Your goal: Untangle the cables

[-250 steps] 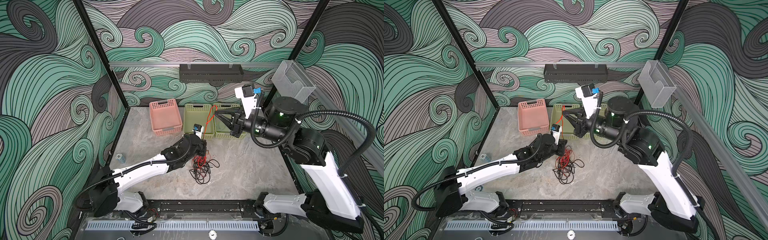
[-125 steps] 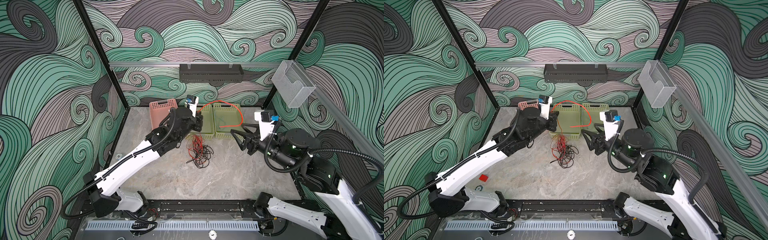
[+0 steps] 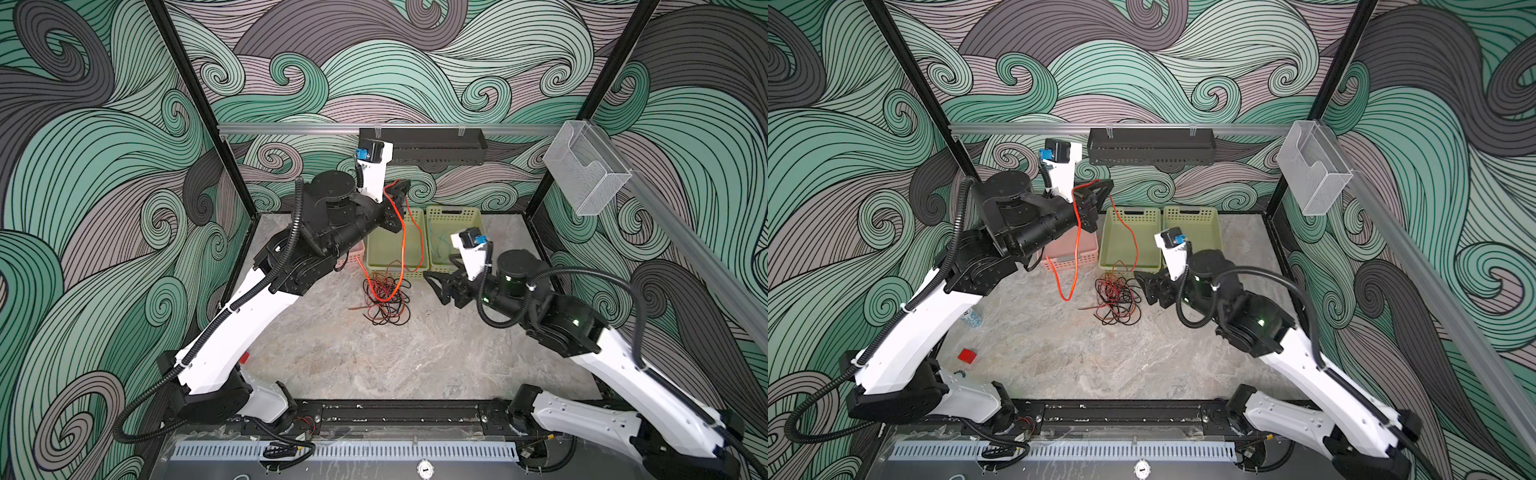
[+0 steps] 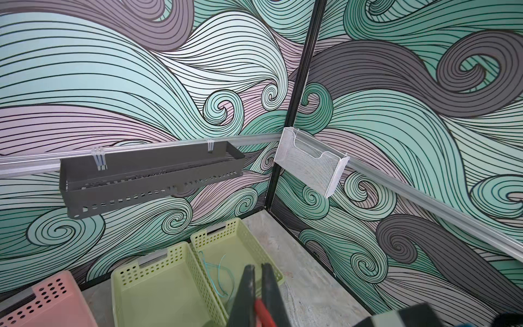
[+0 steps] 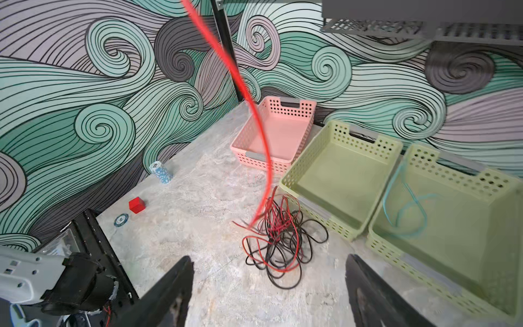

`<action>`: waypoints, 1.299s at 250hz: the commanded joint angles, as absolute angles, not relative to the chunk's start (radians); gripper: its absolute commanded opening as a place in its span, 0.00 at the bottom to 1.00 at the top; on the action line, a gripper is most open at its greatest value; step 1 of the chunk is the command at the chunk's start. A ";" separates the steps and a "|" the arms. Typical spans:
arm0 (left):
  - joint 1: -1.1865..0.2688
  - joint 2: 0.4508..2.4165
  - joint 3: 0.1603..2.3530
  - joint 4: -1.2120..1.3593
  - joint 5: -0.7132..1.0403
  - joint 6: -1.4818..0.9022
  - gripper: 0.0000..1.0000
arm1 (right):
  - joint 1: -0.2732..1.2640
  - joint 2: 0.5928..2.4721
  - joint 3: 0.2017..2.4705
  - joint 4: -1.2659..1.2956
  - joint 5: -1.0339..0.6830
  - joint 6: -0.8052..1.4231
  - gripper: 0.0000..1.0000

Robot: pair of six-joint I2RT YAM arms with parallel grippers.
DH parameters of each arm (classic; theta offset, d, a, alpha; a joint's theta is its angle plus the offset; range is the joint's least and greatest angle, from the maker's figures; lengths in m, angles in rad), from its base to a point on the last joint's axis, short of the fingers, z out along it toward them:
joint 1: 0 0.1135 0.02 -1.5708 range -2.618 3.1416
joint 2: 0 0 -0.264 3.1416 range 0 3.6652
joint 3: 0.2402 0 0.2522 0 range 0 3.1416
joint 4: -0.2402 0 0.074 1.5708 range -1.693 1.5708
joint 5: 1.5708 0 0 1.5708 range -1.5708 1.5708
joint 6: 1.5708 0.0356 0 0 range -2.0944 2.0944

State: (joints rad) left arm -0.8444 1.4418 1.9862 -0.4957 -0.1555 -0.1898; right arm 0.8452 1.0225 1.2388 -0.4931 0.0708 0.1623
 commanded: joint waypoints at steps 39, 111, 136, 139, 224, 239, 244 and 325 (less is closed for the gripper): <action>-0.836 1.426 2.021 -0.574 -0.110 -0.218 0.00 | 0.845 1.150 1.280 -0.259 -0.110 0.181 0.71; -0.814 1.268 1.779 -0.511 -0.155 -0.236 0.00 | 0.846 1.139 1.277 -0.269 -0.075 0.201 0.00; -0.786 1.209 1.663 -0.461 -0.145 -0.263 0.00 | 0.846 1.142 1.288 -0.262 -0.068 0.195 0.00; -0.783 1.203 1.650 -0.454 -0.141 -0.266 0.00 | 0.845 1.145 1.292 -0.264 -0.068 0.193 0.00; -0.729 1.137 1.565 -0.445 -0.074 -0.320 0.00 | 0.846 1.275 1.389 -0.315 -0.222 0.103 0.72; -0.725 1.138 1.564 -0.449 -0.064 -0.325 0.00 | 0.845 1.305 1.400 -0.298 -0.246 0.096 0.72; -0.725 1.137 1.564 -0.449 -0.061 -0.327 0.00 | 0.845 1.316 1.404 -0.295 -0.257 0.091 0.71; -0.712 1.083 1.443 -0.450 -0.090 -0.360 0.00 | 0.854 1.369 1.493 -0.288 -0.114 0.140 0.00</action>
State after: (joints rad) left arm -0.7242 1.1278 1.5063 -0.4564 -0.0700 -0.3344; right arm 0.8482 1.4239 1.4521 -0.3141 -0.1905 0.1123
